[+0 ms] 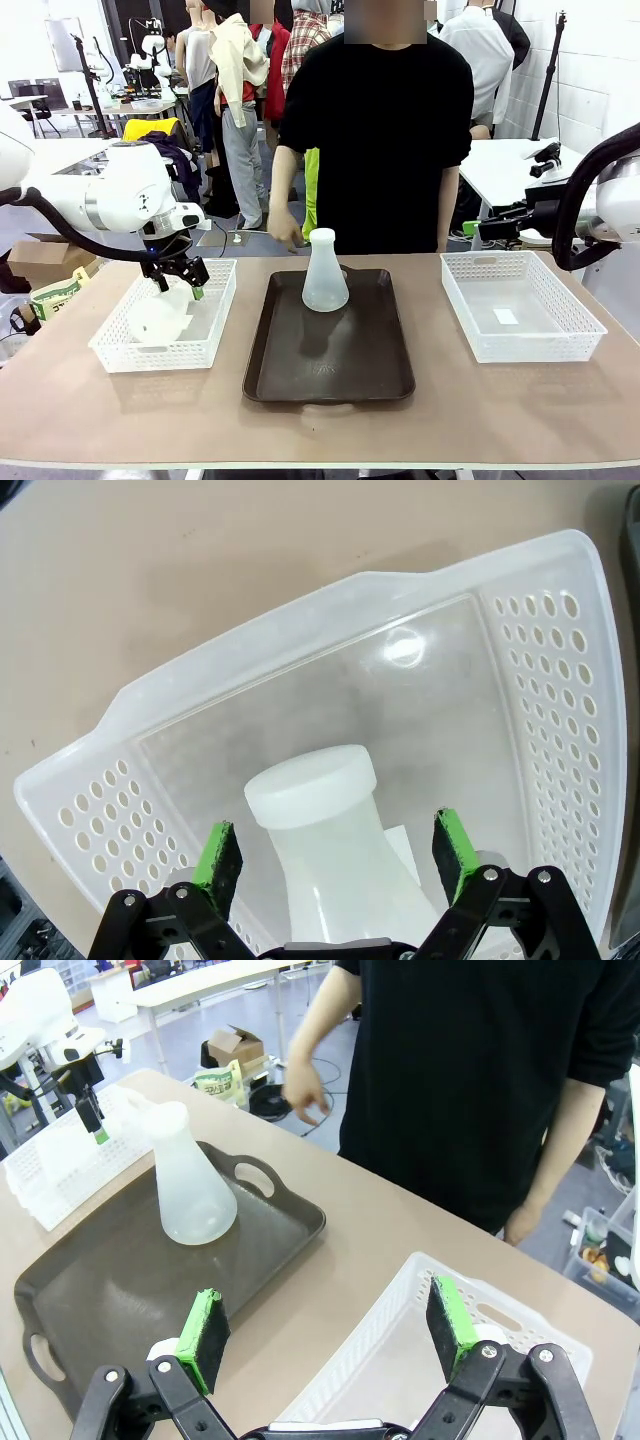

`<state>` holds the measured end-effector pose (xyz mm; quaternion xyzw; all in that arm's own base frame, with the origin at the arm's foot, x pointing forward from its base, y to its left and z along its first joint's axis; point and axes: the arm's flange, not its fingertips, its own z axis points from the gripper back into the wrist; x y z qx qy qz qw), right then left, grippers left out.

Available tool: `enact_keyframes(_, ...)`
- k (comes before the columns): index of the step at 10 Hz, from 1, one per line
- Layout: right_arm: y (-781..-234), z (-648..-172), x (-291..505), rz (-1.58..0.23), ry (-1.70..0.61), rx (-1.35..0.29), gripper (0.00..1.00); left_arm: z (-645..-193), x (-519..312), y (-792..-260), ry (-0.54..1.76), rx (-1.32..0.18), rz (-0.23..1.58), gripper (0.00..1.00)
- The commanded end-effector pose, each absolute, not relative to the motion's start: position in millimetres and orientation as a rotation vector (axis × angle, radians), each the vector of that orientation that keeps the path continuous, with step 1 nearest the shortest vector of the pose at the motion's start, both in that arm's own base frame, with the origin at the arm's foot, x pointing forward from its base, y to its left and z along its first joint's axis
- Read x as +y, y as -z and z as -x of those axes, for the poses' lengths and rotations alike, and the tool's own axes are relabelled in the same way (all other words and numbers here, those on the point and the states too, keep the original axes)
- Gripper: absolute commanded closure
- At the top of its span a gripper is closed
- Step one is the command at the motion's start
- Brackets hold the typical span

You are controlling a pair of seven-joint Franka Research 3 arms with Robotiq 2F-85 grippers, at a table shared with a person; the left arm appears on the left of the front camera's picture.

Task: Prepare the laboratory tools.
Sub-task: Pick up the Big flask that the person points to.

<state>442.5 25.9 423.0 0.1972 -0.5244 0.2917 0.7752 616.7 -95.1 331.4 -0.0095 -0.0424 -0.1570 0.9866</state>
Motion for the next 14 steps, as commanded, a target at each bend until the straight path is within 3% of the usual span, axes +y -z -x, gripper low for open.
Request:
enact_keyframes(1,-422,-441,26,-0.424,-0.632,-1.129,0.00,-627,-96,-331,0.282,-0.092,-0.026,0.00)
enact_keyframes(5,-422,-441,26,-0.424,-0.632,-1.129,0.00,-636,-100,-328,0.268,-0.066,-0.043,0.00)
enact_keyframes(6,-422,-441,26,-0.424,-0.632,-1.129,0.00,-637,-101,-328,0.282,-0.077,-0.027,0.12)
enact_keyframes(11,-422,-441,26,-0.424,-0.632,-1.129,0.00,-639,-103,-326,0.264,-0.058,-0.024,0.92)
enact_keyframes(12,-422,-441,26,-0.424,-0.632,-1.129,0.00,-639,-105,-327,0.266,-0.063,-0.026,1.00)
enact_keyframes(14,-422,-441,26,-0.424,-0.632,-1.129,0.00,-639,-107,-326,0.268,-0.046,-0.024,1.00)
